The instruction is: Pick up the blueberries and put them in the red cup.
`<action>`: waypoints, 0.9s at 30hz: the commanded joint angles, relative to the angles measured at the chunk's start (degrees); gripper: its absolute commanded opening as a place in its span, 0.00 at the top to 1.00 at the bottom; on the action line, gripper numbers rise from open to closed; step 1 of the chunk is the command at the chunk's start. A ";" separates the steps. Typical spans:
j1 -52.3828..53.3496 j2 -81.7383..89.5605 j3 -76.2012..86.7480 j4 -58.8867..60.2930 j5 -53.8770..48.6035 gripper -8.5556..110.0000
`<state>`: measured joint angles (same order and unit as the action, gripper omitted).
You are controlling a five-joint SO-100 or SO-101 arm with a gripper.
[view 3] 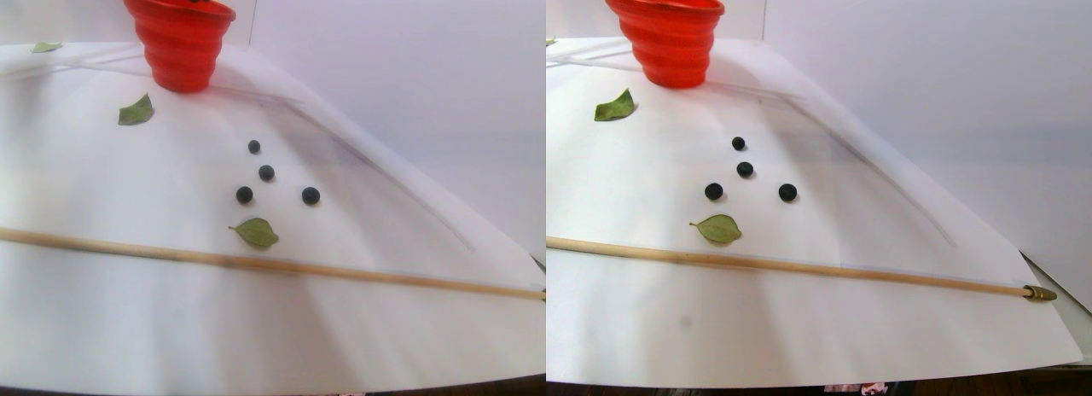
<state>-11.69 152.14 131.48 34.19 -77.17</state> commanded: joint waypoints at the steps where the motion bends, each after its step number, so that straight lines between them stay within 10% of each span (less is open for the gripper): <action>1: -0.53 1.93 -5.63 -0.53 -0.79 0.84; 27: -3.43 -4.92 -6.94 -13.36 -7.91 0.80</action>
<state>-16.08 145.81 128.06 21.62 -84.38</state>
